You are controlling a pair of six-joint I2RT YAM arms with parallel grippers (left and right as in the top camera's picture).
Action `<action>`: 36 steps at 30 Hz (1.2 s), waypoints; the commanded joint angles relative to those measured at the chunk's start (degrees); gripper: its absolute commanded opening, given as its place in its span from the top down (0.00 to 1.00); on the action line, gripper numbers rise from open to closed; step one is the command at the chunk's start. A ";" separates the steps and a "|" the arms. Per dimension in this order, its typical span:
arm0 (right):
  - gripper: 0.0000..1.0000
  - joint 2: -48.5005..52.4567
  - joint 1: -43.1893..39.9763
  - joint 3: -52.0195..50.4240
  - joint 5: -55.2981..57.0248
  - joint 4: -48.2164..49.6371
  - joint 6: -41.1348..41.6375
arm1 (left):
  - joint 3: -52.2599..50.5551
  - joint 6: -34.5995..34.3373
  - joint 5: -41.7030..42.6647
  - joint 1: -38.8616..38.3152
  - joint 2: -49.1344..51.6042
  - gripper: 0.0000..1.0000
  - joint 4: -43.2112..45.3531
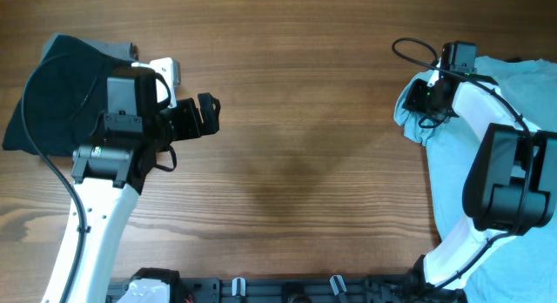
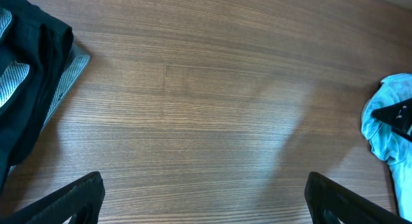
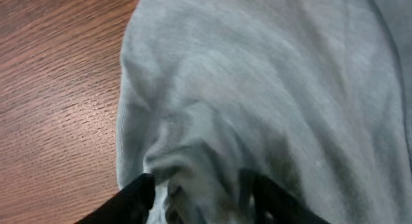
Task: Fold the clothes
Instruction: 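Move the right gripper to the light-blue t-shirt and grasp its edge, then drag the t-shirt leftward with the right gripper, spreading it flat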
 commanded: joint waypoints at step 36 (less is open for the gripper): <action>0.91 -31.58 -3.58 2.23 -19.41 6.75 -4.46 | 0.94 0.79 -0.44 0.37 -0.07 0.00 1.01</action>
